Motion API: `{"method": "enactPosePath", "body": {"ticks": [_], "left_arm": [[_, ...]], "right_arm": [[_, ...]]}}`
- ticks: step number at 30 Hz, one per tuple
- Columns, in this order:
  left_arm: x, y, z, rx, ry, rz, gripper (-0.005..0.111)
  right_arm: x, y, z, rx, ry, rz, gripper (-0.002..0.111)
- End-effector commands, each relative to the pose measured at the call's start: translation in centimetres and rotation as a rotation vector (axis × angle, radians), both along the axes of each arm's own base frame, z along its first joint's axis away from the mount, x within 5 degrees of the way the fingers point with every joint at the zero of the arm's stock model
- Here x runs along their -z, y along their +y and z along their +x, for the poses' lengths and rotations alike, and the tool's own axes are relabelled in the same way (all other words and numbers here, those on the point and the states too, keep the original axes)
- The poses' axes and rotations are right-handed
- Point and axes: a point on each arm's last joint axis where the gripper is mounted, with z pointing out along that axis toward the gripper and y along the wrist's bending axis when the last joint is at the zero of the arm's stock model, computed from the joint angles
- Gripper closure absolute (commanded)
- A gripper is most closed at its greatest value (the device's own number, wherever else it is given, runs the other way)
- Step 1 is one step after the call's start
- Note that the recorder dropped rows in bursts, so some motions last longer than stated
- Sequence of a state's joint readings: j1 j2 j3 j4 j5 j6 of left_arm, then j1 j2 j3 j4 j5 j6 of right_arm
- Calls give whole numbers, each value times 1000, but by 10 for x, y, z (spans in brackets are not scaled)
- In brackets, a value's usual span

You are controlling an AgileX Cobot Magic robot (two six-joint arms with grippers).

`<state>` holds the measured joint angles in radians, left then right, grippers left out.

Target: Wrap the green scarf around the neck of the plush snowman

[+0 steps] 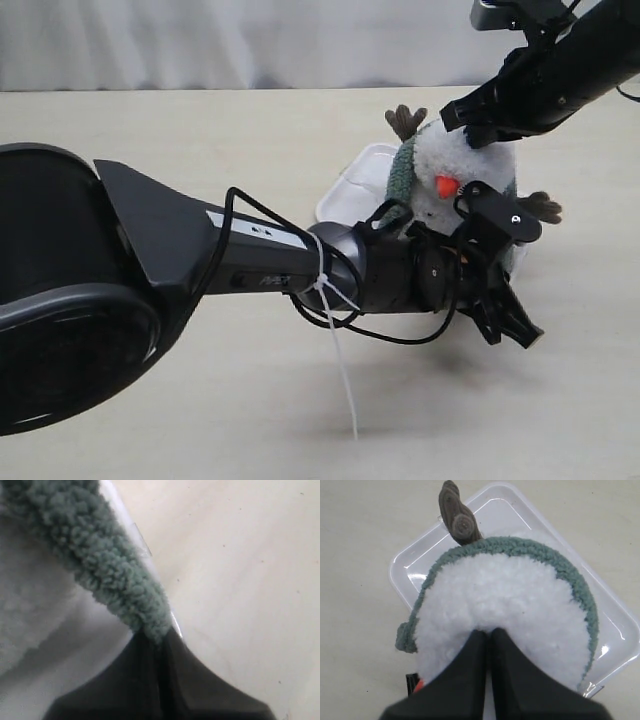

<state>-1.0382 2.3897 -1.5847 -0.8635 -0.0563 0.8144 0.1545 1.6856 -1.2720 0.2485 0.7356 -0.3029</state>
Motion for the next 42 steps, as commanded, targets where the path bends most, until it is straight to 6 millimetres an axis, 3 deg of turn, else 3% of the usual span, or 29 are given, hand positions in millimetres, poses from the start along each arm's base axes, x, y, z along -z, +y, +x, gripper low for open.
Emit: {"method": "enactPosePath", "body": {"ticks": [1,10,16,24,29,33,34,36,39,42], "left_arm": [[-6,5,-1,81,95,35,107],[-13,44,38,65,261,58,107],[-10,64,50,105,331,113,107],[-9,69,53,129,313,150,107],[-24,70,52,151,289,151,107],[-48,72,50,172,253,152,88],[-56,74,48,180,261,167,73],[-63,81,45,199,274,242,58],[-73,92,45,171,261,353,54],[-88,101,50,106,192,412,54]], "right_arm": [[3,-2,-2,-6,24,-21,104],[3,-2,-1,0,22,-21,104],[3,-2,-1,2,13,-20,104],[3,-2,-1,2,13,-20,104],[3,-2,-1,2,13,-20,104],[2,-2,-1,2,10,-20,104],[-3,-2,-1,1,0,-18,104],[-11,-2,-1,-4,-10,-15,104],[-26,-2,-3,-8,-38,-9,101],[-48,-3,-12,-8,-98,3,80]]}}
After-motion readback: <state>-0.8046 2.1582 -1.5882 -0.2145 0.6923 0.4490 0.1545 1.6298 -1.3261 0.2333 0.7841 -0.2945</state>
